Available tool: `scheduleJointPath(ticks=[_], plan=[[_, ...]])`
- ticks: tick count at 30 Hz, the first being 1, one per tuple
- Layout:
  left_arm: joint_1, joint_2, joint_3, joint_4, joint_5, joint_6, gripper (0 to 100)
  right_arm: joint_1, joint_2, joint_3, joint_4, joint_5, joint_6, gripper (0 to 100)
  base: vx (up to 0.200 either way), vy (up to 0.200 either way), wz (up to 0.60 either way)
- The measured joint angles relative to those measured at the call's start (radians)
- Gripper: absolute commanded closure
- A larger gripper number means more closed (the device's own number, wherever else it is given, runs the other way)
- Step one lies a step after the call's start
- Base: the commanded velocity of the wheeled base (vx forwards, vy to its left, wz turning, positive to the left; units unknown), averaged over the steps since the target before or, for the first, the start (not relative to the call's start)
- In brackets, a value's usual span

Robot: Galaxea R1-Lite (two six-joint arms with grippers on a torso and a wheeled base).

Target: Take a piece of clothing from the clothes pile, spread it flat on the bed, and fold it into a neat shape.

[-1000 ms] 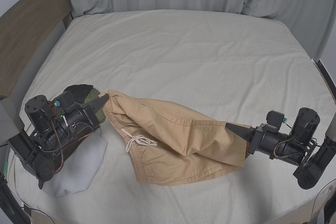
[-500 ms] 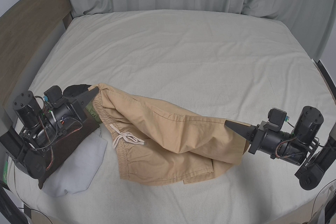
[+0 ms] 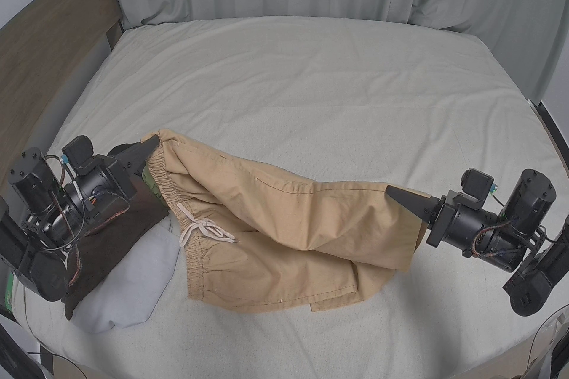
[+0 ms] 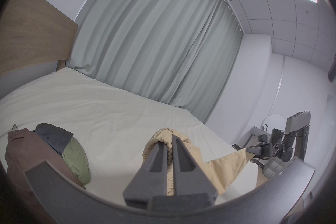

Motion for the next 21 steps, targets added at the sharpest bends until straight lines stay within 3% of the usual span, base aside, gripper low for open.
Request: scheduleJointPath(ticks=[21], plan=[[-0.006,-0.020,0.037,0.000,-0.035,-0.007,100,-0.090,-0.010,-0.064,0.000,-0.004,0.007,100,0.000,0.000,0.00]])
